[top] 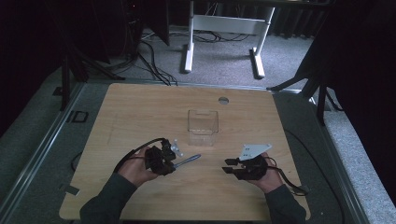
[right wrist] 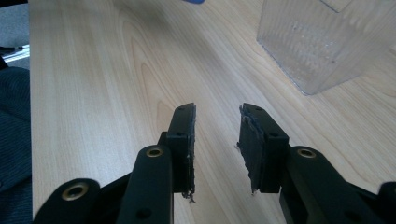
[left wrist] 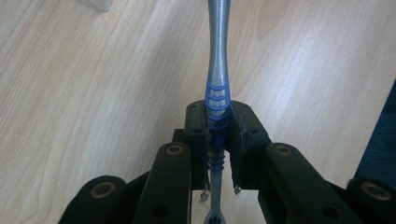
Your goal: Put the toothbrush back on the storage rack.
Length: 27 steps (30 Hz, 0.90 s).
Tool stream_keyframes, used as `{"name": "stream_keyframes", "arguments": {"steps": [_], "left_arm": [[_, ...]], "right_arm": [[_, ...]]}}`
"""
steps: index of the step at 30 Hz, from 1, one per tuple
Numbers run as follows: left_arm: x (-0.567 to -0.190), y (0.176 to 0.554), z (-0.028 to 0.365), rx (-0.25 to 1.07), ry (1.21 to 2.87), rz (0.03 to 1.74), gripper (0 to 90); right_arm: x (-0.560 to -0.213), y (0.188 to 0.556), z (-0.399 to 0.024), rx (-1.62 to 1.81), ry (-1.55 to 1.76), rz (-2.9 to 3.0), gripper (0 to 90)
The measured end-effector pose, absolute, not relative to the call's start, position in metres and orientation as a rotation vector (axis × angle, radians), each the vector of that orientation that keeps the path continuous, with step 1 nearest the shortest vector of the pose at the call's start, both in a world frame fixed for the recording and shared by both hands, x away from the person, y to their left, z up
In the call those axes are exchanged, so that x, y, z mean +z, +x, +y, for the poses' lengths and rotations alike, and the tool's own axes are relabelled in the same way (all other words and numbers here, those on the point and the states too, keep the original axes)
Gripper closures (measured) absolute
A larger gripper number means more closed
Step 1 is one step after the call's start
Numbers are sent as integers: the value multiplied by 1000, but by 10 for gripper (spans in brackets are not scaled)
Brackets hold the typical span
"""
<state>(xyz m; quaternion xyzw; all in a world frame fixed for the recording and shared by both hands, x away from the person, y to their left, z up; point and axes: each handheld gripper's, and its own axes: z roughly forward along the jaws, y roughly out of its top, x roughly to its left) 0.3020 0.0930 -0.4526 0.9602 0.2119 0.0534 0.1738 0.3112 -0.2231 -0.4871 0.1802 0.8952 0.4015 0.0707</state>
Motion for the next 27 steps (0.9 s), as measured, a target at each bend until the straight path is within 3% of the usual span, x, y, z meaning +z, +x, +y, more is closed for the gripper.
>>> {"name": "stream_keyframes", "arguments": {"steps": [27], "left_arm": [[-453, 293, 67, 127, 2735, 417, 789]], "right_arm": [[-487, 313, -216, 1324, 434, 2737, 648]]}}
